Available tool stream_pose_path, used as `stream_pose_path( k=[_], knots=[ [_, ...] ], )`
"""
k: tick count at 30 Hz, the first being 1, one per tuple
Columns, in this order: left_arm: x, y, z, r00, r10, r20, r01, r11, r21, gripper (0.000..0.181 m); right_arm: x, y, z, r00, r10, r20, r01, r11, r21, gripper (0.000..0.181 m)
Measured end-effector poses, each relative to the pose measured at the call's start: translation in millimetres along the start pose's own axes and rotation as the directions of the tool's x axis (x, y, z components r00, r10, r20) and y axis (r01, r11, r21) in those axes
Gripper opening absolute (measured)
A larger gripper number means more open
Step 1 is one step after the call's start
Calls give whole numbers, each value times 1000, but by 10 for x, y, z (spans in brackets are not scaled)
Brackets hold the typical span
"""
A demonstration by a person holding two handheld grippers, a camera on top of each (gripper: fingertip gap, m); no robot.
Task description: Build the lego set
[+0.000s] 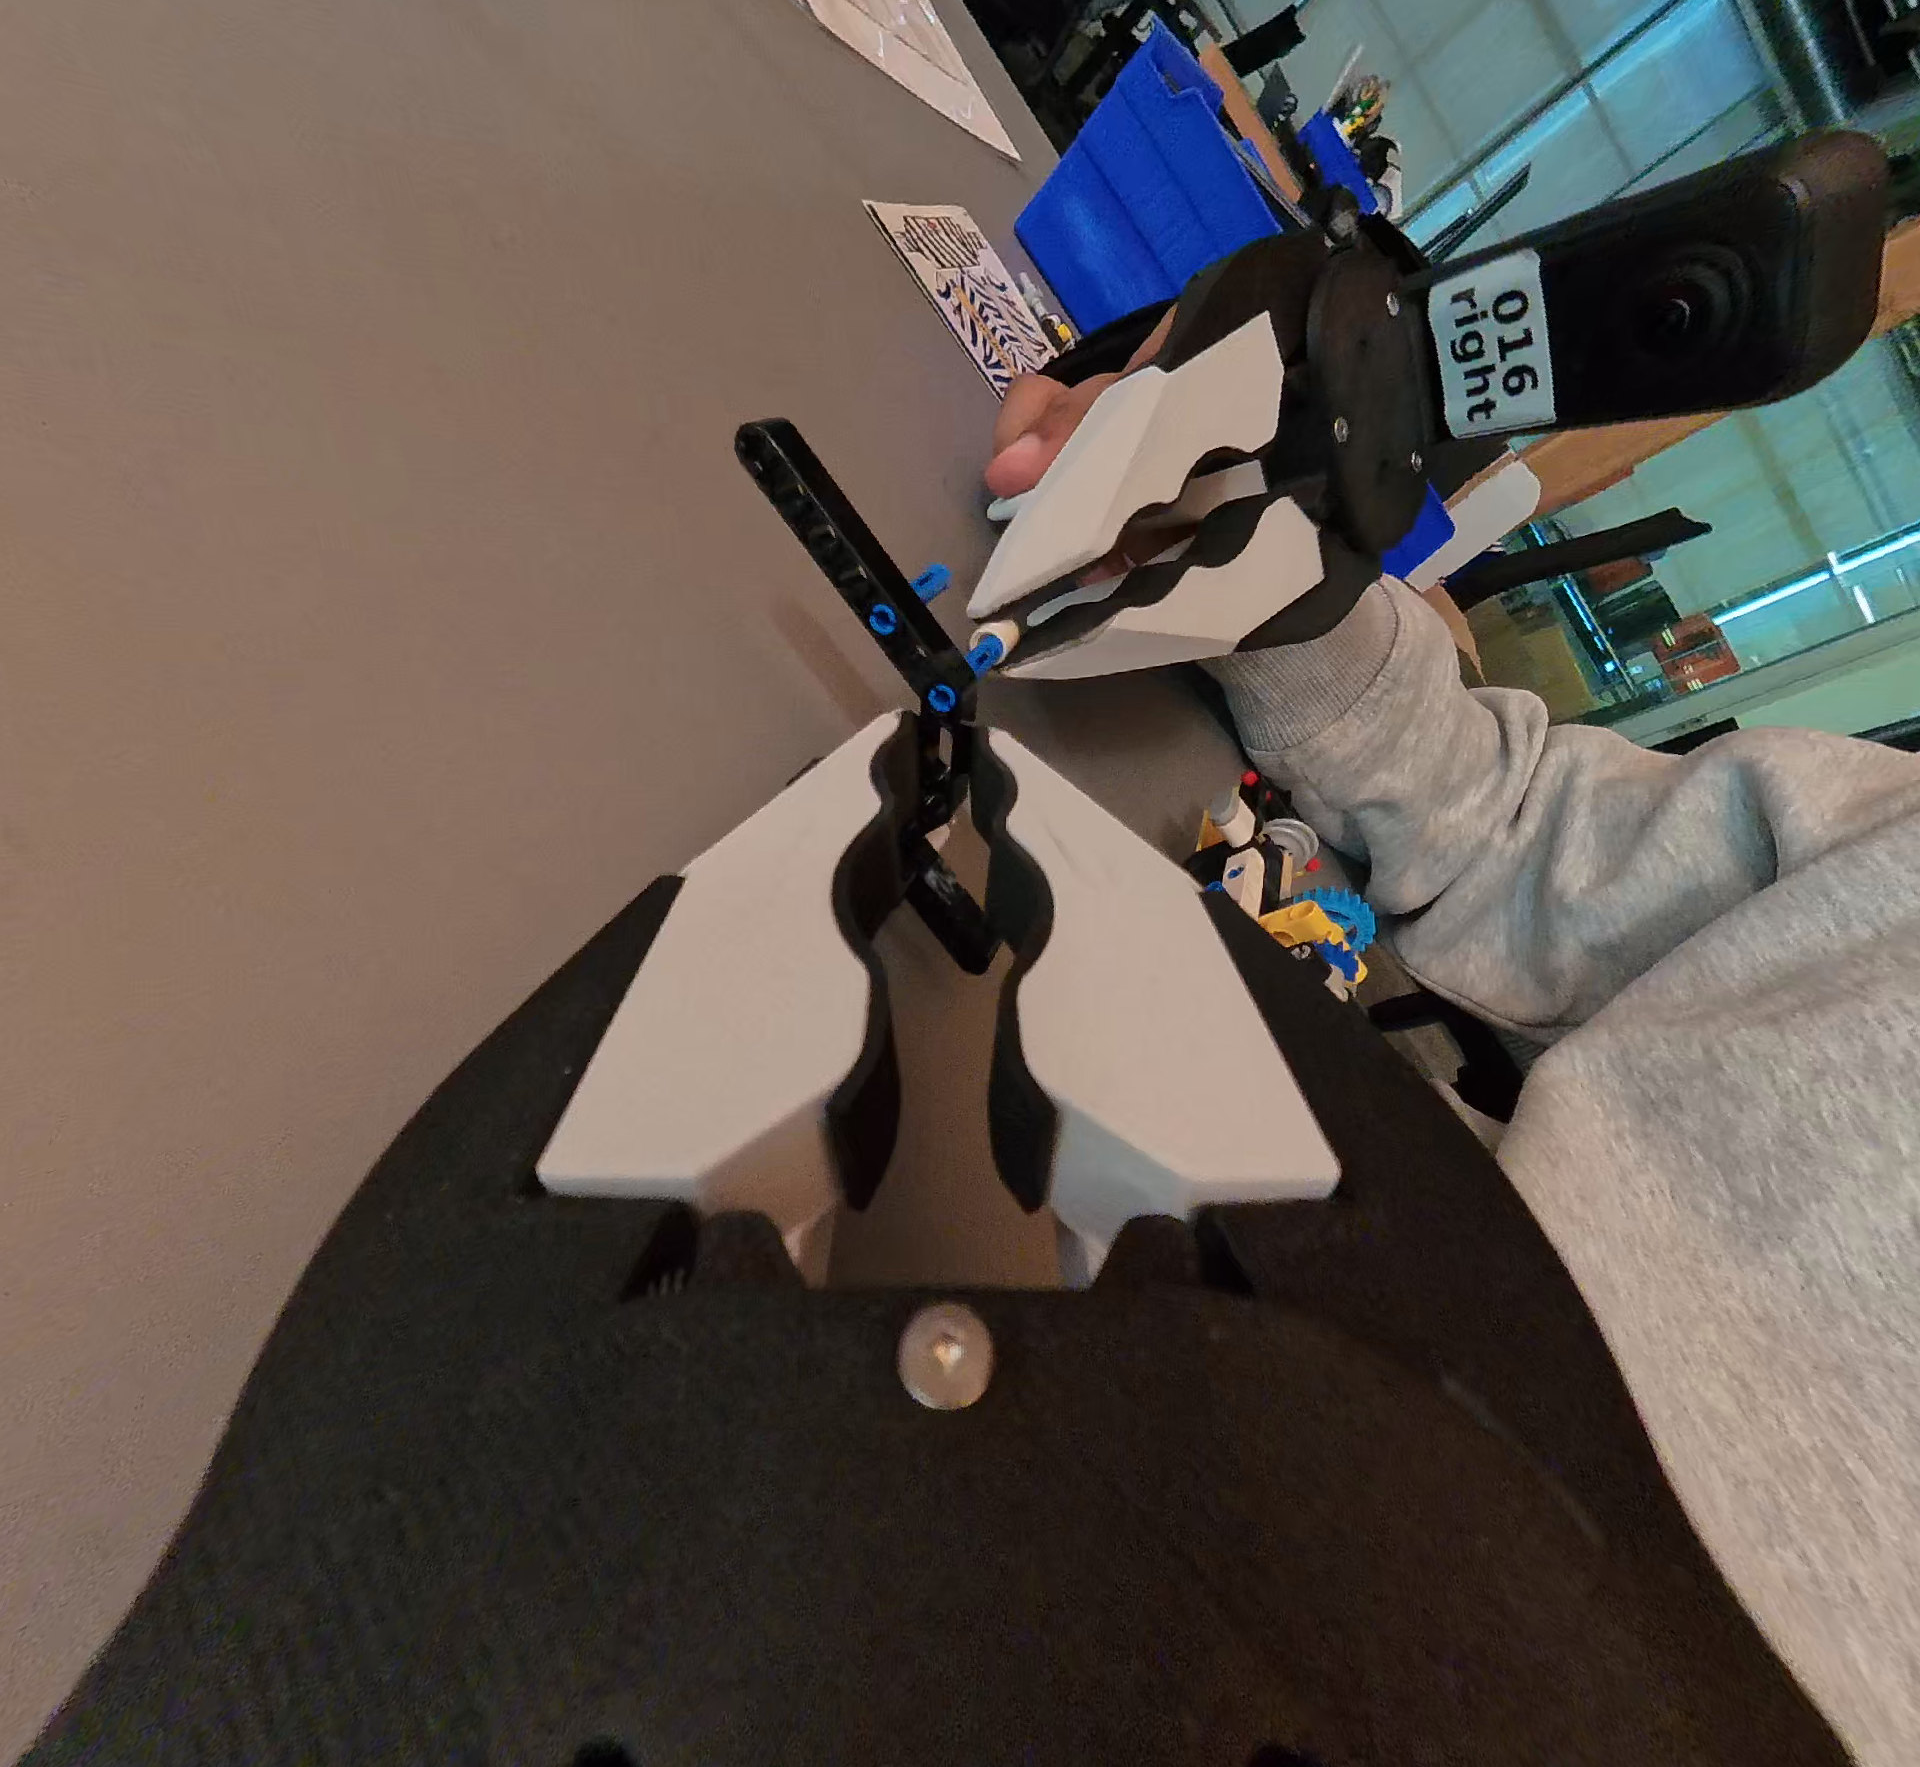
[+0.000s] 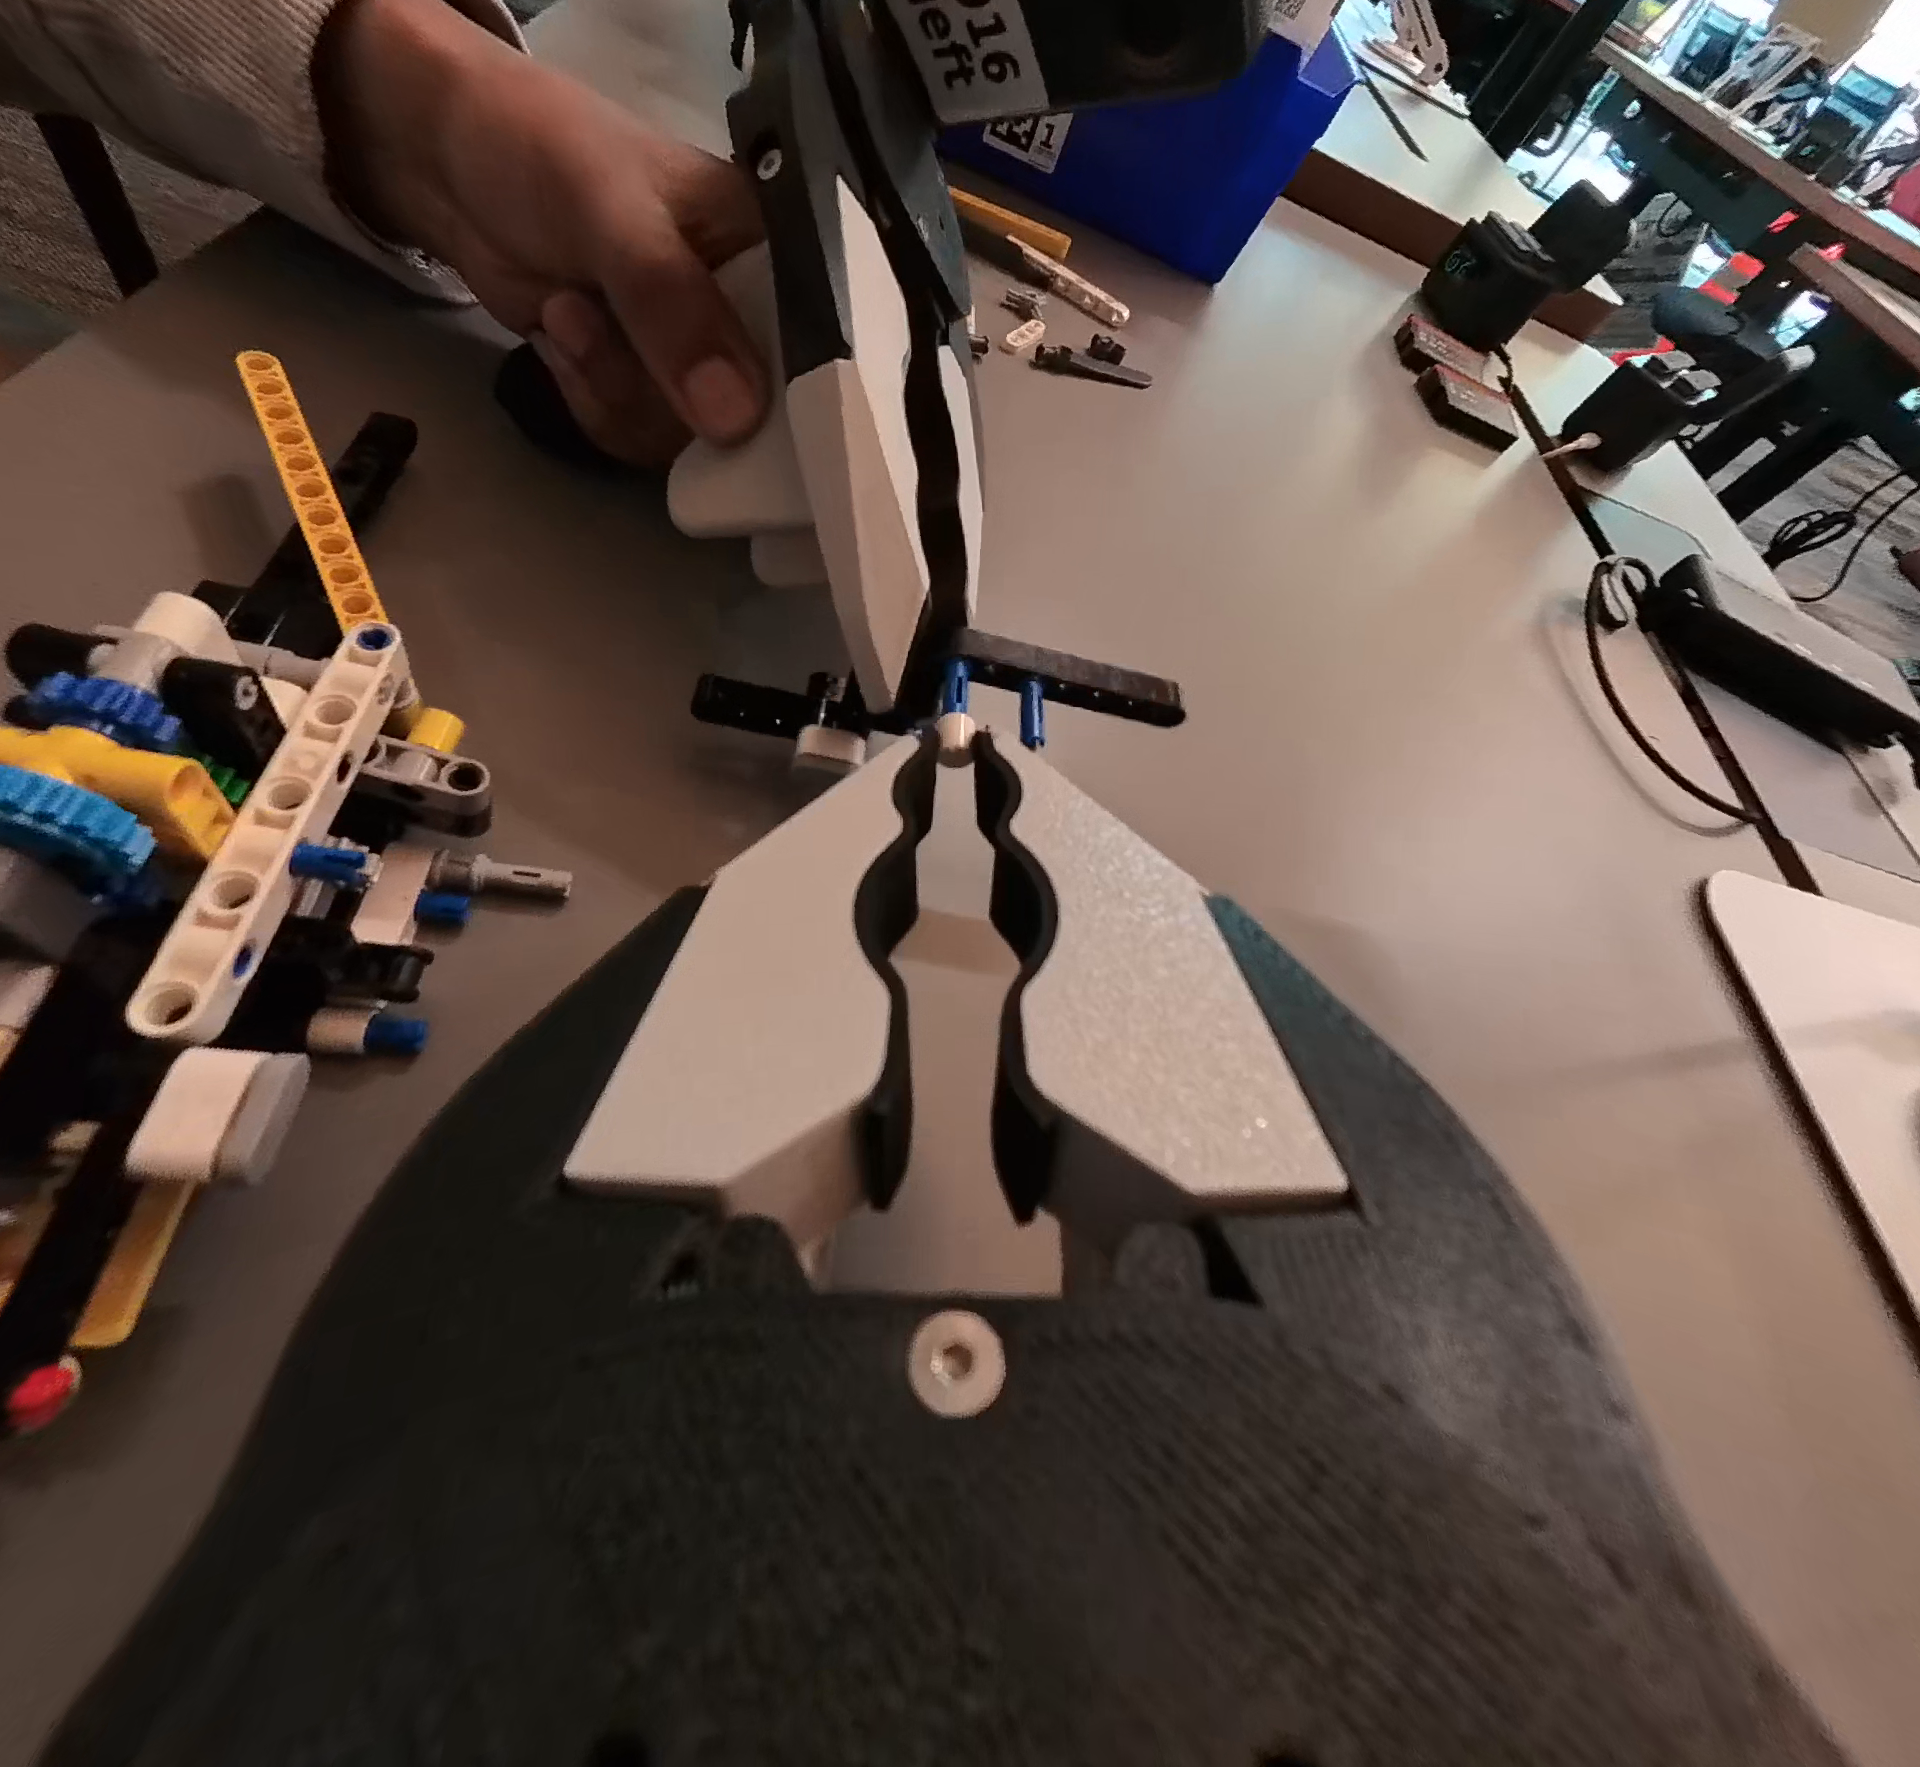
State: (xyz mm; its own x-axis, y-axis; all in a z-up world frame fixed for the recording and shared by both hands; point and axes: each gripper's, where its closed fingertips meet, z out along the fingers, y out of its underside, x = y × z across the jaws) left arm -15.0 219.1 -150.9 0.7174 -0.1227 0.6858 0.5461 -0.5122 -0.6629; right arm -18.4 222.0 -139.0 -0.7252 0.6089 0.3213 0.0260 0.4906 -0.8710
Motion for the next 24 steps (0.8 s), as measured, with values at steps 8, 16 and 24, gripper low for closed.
stream_pose_path(
  k=[8, 16, 24],
  knots=[
    [20, 18, 10, 1000, 10, -9, -10, 1000, -12, 7, -20, -21, -11, 1000, 12, 18, -12, 1000, 14, 6],
    [126, 67, 33, 997, 46, -65, -49, 998, -43, 7, -86, -67, -77, 991, 83, 104, -88, 995, 47, 5],
    [151, 121, 68, 995, 84, -53, -88, 993, -79, 7, -153, -37, -114, 981, 107, 161, -113, 993, 27, 6]
  ],
)
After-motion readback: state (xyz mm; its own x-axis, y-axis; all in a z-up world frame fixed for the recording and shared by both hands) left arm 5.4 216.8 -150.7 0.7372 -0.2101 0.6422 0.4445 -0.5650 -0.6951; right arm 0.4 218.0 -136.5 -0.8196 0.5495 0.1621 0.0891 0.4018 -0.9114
